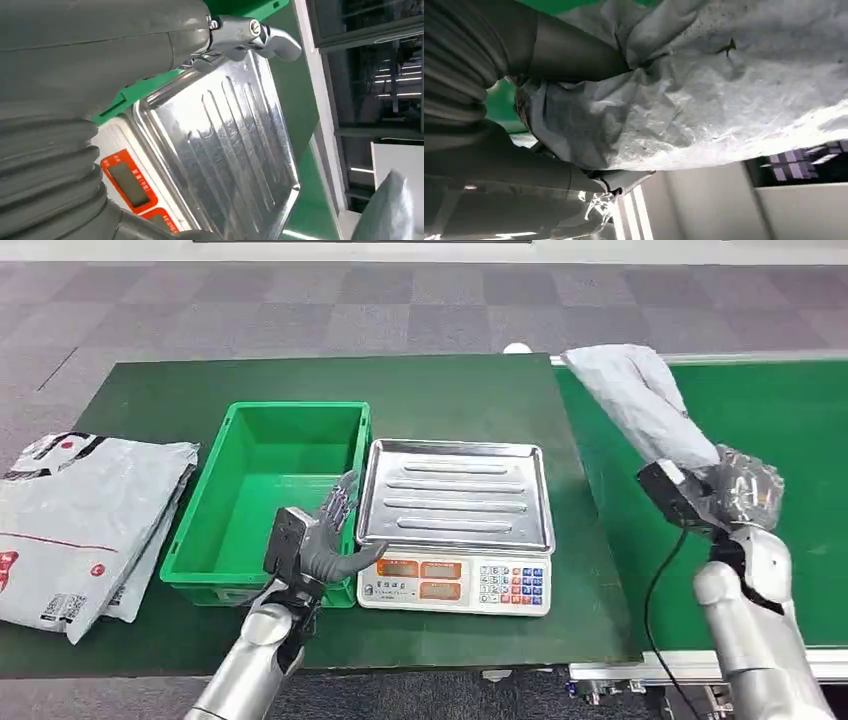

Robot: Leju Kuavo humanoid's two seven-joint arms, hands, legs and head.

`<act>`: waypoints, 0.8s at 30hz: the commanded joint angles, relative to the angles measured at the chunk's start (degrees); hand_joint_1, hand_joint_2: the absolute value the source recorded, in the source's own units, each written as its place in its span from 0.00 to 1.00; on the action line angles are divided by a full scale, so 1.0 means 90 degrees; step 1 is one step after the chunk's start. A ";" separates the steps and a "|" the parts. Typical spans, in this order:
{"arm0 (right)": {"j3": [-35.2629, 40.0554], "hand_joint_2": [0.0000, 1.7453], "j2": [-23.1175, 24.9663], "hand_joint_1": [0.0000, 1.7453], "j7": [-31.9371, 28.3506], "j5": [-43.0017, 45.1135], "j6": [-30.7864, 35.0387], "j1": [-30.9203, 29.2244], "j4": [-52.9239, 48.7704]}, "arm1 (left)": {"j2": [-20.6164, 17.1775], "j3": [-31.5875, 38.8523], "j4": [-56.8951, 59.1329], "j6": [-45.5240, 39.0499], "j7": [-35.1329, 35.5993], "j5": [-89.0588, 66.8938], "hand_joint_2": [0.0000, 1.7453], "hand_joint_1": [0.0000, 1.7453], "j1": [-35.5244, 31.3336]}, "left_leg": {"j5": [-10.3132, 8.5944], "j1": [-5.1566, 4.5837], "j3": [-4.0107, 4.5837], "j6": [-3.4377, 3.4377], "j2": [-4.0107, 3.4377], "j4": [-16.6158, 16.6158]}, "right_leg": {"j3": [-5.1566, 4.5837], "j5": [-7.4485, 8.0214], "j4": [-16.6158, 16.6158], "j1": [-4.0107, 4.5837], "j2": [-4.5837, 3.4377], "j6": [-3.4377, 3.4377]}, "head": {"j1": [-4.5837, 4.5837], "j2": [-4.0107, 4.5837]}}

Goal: Moved the parcel from conveyor to table for the left to box.

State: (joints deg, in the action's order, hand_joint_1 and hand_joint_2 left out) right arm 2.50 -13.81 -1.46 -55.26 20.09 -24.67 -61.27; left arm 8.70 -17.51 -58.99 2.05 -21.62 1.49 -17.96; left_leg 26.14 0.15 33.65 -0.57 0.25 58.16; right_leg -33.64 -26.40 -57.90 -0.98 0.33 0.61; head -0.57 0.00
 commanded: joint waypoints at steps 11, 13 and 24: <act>0.4121 1.00 0.0603 1.00 0.0371 0.0139 -0.0317 0.0838 -0.1520 | 0.0138 -0.0051 0.1291 -0.0130 -0.0165 -0.0021 1.00 0.00 -0.0949 | -0.0004 0.0011 -0.0002 -0.0005 0.0004 -0.0006 | -0.0001 0.0000 0.0010 0.0010 0.0001 -0.0006 | 0.0000 0.0000; 0.4177 1.00 0.0527 0.05 0.0315 0.0191 -0.0194 0.0990 -0.1513 | 0.0137 -0.0036 0.1291 -0.0169 -0.0201 -0.0018 1.00 0.00 -0.0922 | -0.0006 0.0011 -0.0007 -0.0005 0.0014 -0.0011 | 0.0007 -0.0001 0.0016 0.0010 0.0012 -0.0006 | 0.0000 0.0000; 0.3966 1.00 0.0331 0.00 0.0382 0.0560 -0.0043 0.0846 -0.1221 | 0.0069 0.0011 0.1067 -0.0225 -0.0227 -0.0020 1.00 0.00 -0.0685 | -0.0002 0.0002 0.0004 -0.0005 0.0001 -0.0004 | -0.0010 0.0001 0.0007 0.0002 -0.0001 -0.0003 | 0.0000 0.0000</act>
State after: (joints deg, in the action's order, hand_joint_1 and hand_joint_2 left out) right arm 35.50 -7.93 1.75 -50.69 19.56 -15.50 -74.47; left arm 9.94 -17.51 -52.09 0.22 -23.69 1.18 -23.04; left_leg 26.14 0.17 33.74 -0.63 0.28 58.17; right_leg -33.78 -26.41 -57.90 -0.96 0.34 0.60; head -0.57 0.00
